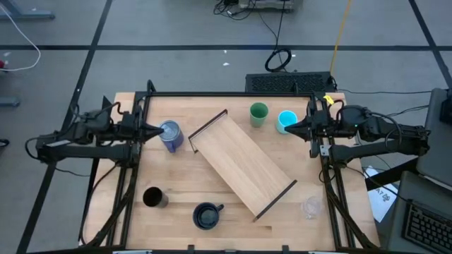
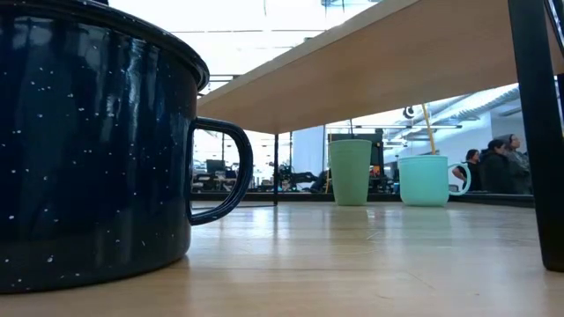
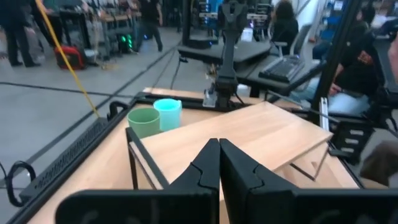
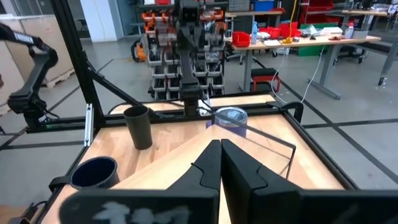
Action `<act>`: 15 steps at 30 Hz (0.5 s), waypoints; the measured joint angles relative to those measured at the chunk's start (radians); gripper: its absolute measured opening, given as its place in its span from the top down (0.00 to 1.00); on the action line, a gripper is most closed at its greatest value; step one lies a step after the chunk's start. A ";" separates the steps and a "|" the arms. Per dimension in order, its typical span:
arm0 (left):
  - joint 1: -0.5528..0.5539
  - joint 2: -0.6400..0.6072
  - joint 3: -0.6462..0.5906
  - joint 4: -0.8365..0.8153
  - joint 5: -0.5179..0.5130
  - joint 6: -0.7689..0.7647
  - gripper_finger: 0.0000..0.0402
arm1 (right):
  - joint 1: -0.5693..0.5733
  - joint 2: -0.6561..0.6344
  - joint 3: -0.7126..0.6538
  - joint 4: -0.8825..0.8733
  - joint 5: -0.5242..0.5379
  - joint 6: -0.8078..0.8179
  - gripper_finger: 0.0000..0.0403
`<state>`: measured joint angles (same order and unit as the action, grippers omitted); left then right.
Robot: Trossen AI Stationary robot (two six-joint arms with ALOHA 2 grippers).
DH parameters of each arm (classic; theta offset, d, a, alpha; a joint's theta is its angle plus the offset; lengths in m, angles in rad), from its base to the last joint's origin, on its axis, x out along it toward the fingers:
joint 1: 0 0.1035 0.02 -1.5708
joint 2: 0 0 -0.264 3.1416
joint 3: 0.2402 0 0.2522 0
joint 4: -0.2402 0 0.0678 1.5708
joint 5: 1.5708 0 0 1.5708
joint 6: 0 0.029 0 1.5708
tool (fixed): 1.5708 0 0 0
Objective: Stack small to large cups/mugs on shelf
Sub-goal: Put the black cup on the shelf
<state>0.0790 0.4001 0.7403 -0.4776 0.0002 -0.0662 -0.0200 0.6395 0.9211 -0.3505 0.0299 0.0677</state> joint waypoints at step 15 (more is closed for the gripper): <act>-0.092 0.319 0.441 -0.331 0.000 0.039 0.96 | 0.000 0.001 0.000 -0.030 0.000 0.026 1.00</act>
<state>-0.0132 0.7188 1.1816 -0.8083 -0.0002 -0.0276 -0.0200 0.6403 0.9211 -0.3805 0.0300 0.0933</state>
